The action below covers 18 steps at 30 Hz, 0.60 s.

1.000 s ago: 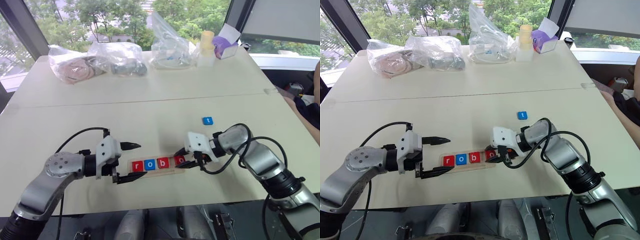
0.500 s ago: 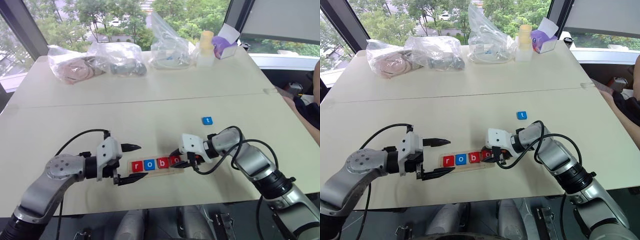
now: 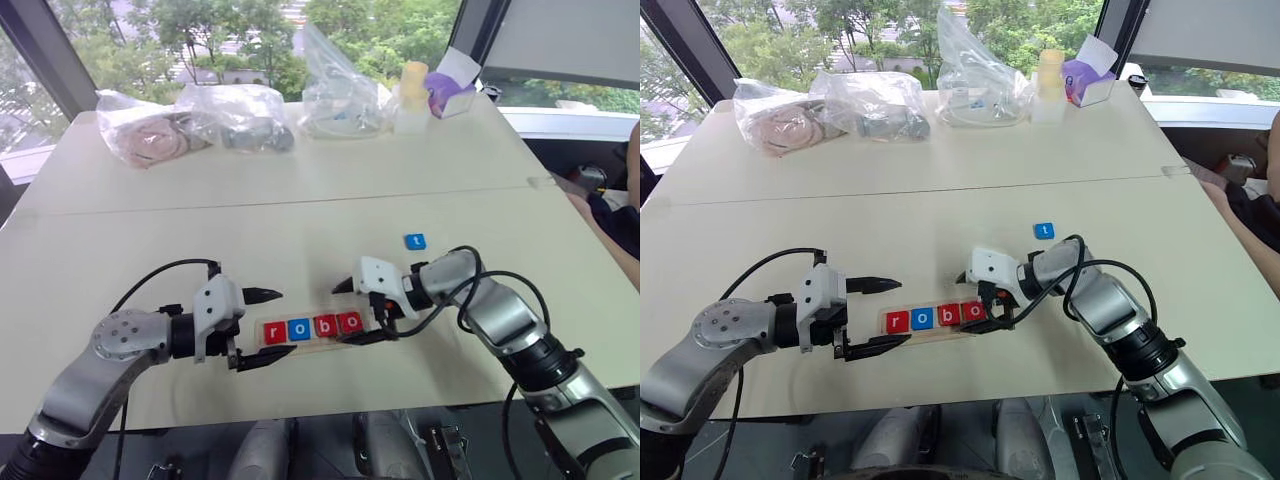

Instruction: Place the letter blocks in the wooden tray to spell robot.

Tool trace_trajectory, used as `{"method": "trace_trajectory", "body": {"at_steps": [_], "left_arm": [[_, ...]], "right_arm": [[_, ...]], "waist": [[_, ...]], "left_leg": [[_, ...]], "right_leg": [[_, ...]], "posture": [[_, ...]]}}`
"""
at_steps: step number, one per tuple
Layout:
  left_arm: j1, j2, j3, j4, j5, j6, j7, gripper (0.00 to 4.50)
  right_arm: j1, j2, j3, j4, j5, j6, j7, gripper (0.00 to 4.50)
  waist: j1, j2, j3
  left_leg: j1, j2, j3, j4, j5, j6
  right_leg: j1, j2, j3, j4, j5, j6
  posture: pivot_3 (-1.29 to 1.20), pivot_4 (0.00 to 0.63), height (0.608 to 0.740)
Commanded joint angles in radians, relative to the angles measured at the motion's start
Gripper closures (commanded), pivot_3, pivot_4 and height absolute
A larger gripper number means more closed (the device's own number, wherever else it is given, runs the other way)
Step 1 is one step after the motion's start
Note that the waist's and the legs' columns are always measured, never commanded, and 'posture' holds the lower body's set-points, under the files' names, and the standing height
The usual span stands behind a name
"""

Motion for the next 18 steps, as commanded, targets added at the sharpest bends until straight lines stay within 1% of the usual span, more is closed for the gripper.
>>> {"method": "trace_trajectory", "body": {"at_steps": [1, 5, 9, 18], "left_arm": [[-0.011, -0.005, 0.002, -0.024, -0.015, -0.005, -0.003, 0.00], [-0.016, -0.007, 0.000, -0.021, -0.017, -0.005, -0.008, 0.00], [-0.018, -0.008, -0.001, -0.020, -0.021, -0.004, -0.016, 0.00], [-0.023, -0.006, 0.002, -0.016, -0.025, -0.004, -0.023, 0.00]], "right_arm": [[-0.027, -0.048, -0.060, 0.029, -0.012, -0.043, -0.006, 0.02], [-0.015, -0.101, -0.082, 0.066, -0.025, -0.085, -0.006, 0.02], [0.001, -0.129, -0.087, 0.105, -0.045, -0.126, -0.016, 0.02], [0.027, -0.100, -0.068, 0.105, -0.055, -0.137, -0.039, 0.02]], "waist": [[0.003, 0.000, 0.000], [0.001, 0.000, 0.000], [-0.002, 0.000, 0.000], [-0.001, 0.000, 0.000]], "left_leg": [[0.000, 0.000, 0.000, 0.000, 0.000, 0.000], [0.000, 0.000, 0.000, 0.000, 0.000, 0.000], [0.000, 0.000, 0.000, 0.000, 0.000, 0.000], [0.000, 0.000, 0.000, 0.000, 0.000, 0.000]], "right_leg": [[0.000, 0.000, 0.000, 0.000, 0.000, 0.000], [0.000, 0.000, 0.000, 0.000, 0.000, 0.000], [0.000, 0.000, 0.000, 0.000, 0.000, 0.000], [0.000, 0.000, 0.000, 0.000, 0.000, 0.000]], "posture": [[0.00, 0.150, 0.740], [0.00, 0.150, 0.740], [0.00, 0.150, 0.740], [0.00, 0.150, 0.740]]}}
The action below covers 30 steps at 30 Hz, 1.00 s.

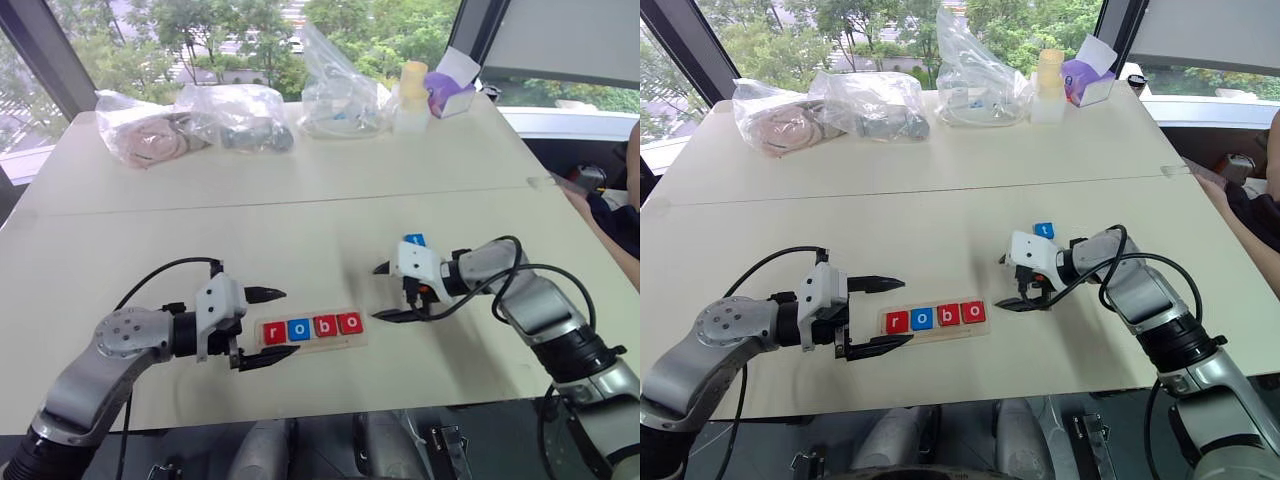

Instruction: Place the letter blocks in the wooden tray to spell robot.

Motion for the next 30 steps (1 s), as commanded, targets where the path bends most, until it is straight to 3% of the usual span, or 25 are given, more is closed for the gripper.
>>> {"method": "trace_trajectory", "body": {"at_steps": [1, 30], "left_arm": [[-0.009, 0.003, 0.008, -0.016, -0.013, -0.004, -0.005, 0.00], [-0.015, -0.003, 0.002, -0.020, -0.011, -0.001, 0.001, 0.00]], "right_arm": [[-0.005, 0.014, -0.009, -0.016, -0.006, -0.015, -0.009, 0.02], [0.025, 0.032, 0.003, -0.123, 0.004, 0.039, 0.000, 0.02]], "waist": [[0.000, 0.000, 0.000], [0.001, 0.000, 0.000]], "left_leg": [[0.000, 0.000, 0.000, 0.000, 0.000, 0.000], [0.000, 0.000, 0.000, 0.000, 0.000, 0.000]], "right_leg": [[0.000, 0.000, 0.000, 0.000, 0.000, 0.000], [0.000, 0.000, 0.000, 0.000, 0.000, 0.000]], "posture": [[0.00, 0.150, 0.740], [0.00, 0.150, 0.740]]}}
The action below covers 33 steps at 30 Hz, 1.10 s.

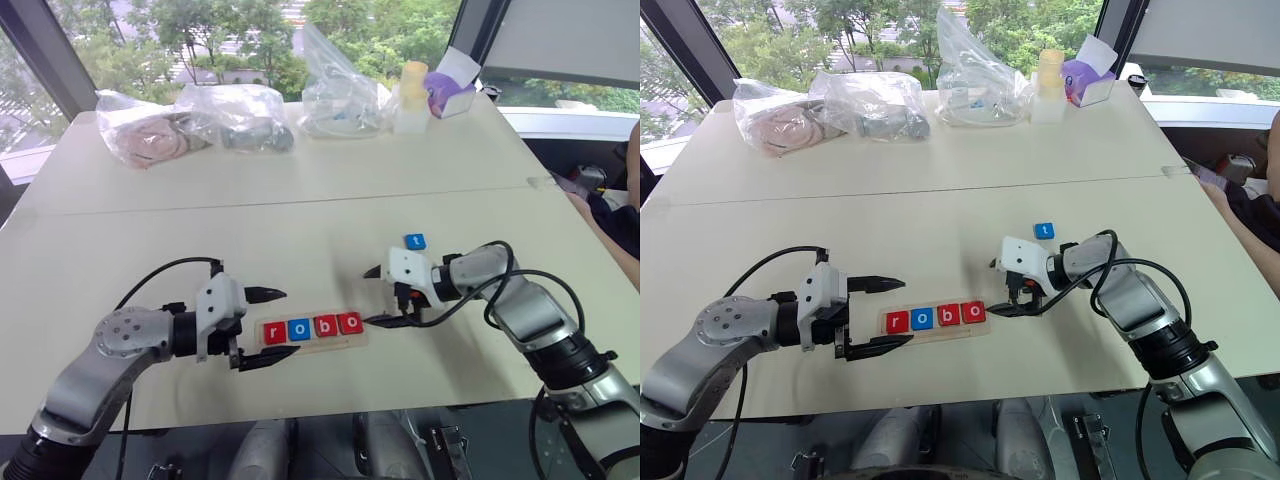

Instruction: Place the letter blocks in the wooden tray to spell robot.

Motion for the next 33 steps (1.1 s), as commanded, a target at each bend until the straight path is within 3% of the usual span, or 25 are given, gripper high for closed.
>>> {"method": "trace_trajectory", "body": {"at_steps": [1, 33], "left_arm": [[-0.010, -0.002, 0.003, -0.021, -0.011, -0.001, 0.003, 0.00], [0.006, -0.006, 0.003, -0.052, -0.013, 0.014, 0.042, 0.00]], "right_arm": [[0.006, 0.008, -0.001, -0.042, 0.010, 0.001, 0.001, 0.02], [-0.032, 0.073, 0.049, -0.010, -0.026, -0.031, -0.020, 0.02]], "waist": [[0.000, 0.000, 0.000], [-0.001, 0.000, 0.000]], "left_leg": [[0.000, 0.000, 0.000, 0.000, 0.000, 0.000], [0.000, 0.000, 0.000, 0.000, 0.000, 0.000]], "right_leg": [[0.000, 0.000, 0.000, 0.000, 0.000, 0.000], [0.000, 0.000, 0.000, 0.000, 0.000, 0.000]], "posture": [[0.00, 0.150, 0.740], [0.00, 0.150, 0.740]]}}
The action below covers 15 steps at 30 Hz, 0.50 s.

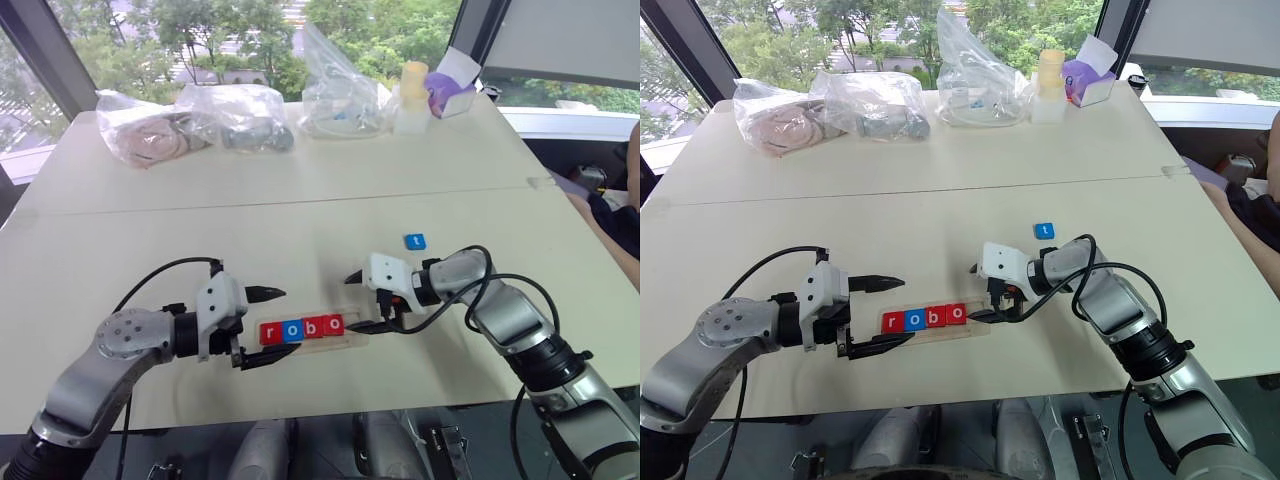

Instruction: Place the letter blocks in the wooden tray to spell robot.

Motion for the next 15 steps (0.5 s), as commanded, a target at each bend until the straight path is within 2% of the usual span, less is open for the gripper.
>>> {"method": "trace_trajectory", "body": {"at_steps": [1, 6, 9, 15], "left_arm": [[-0.003, -0.003, 0.002, -0.037, -0.008, -0.007, 0.004, 0.00], [-0.004, -0.007, -0.001, -0.031, -0.004, -0.011, 0.003, 0.00], [-0.007, -0.013, -0.004, -0.023, -0.001, -0.016, 0.003, 0.00], [-0.032, -0.036, -0.031, 0.004, 0.018, -0.033, -0.005, 0.00]], "right_arm": [[-0.024, -0.016, -0.005, -0.002, -0.036, -0.036, -0.013, 0.02], [-0.061, -0.041, -0.153, 0.006, -0.001, 0.051, -0.089, 0.02], [-0.073, -0.007, -0.260, -0.019, 0.019, 0.200, -0.221, 0.02], [-0.074, 0.147, -0.404, -0.005, -0.087, 0.482, -0.630, 0.02]], "waist": [[0.000, 0.000, 0.000], [0.002, 0.000, 0.000], [0.002, 0.000, 0.000], [0.002, 0.000, 0.000]], "left_leg": [[0.000, 0.000, 0.000, 0.000, 0.000, 0.000], [0.000, 0.000, 0.000, 0.000, 0.000, 0.000], [0.000, 0.000, 0.000, 0.000, 0.000, 0.000], [0.000, 0.000, 0.000, -0.001, 0.001, -0.001]], "right_leg": [[0.000, 0.000, 0.000, 0.000, 0.000, 0.000], [0.000, 0.000, 0.000, 0.000, 0.000, 0.000], [0.000, 0.000, 0.000, 0.000, 0.000, 0.000], [-0.002, 0.000, 0.001, 0.001, 0.000, 0.000]], "posture": [[0.00, 0.150, 0.740], [0.00, 0.150, 0.740], [0.00, 0.150, 0.740], [0.00, 0.150, 0.740]]}}
